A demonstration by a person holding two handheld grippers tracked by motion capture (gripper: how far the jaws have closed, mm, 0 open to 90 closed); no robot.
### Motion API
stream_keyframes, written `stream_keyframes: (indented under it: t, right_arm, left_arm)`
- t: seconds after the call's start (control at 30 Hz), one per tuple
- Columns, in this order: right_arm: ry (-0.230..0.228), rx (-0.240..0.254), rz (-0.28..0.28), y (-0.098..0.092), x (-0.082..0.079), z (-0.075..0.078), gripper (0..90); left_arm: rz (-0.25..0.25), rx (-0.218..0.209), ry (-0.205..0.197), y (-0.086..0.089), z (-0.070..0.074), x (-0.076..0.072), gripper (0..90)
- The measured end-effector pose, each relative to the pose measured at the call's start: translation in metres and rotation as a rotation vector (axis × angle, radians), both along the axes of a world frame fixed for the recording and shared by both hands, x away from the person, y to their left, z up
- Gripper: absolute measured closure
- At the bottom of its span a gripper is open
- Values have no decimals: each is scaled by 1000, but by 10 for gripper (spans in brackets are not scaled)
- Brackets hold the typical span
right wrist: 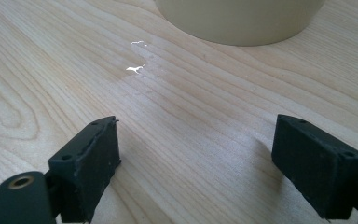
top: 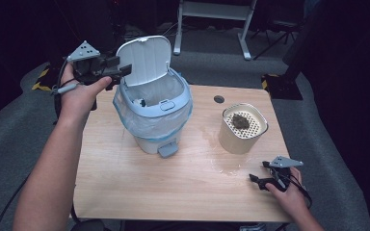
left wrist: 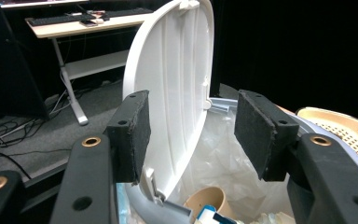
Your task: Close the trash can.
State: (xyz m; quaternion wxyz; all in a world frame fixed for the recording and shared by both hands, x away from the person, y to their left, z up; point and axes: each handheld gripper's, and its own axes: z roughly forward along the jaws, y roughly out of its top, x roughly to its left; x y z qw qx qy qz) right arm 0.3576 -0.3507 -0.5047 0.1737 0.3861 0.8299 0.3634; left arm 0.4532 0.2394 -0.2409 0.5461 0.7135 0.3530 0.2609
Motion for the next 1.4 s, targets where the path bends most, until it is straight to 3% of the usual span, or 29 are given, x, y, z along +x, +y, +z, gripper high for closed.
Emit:
stream_keyframes:
  t: [0.23, 0.47, 0.67, 0.83, 1.0, 1.4]
  right_arm:
    - [0, -1, 1, 0, 0, 0, 151]
    - [0, -1, 1, 0, 0, 0, 151]
    - [0, -1, 0, 0, 0, 0, 151]
    - [0, -1, 0, 0, 0, 0, 151]
    - [0, -1, 1, 0, 0, 0, 151]
    - [0, 0, 0, 0, 0, 0, 151]
  left_arm:
    - [36, 33, -6, -1, 4, -5, 437]
    - [89, 32, 4, 9, 3, -8, 432]
    - [66, -4, 29, 7, -1, 10, 393]
    - [28, -31, 22, -1, -1, 16, 385]
    - [22, 4, 17, -8, 0, 10, 338]
    - [-65, 4, 63, -22, -3, -19, 361]
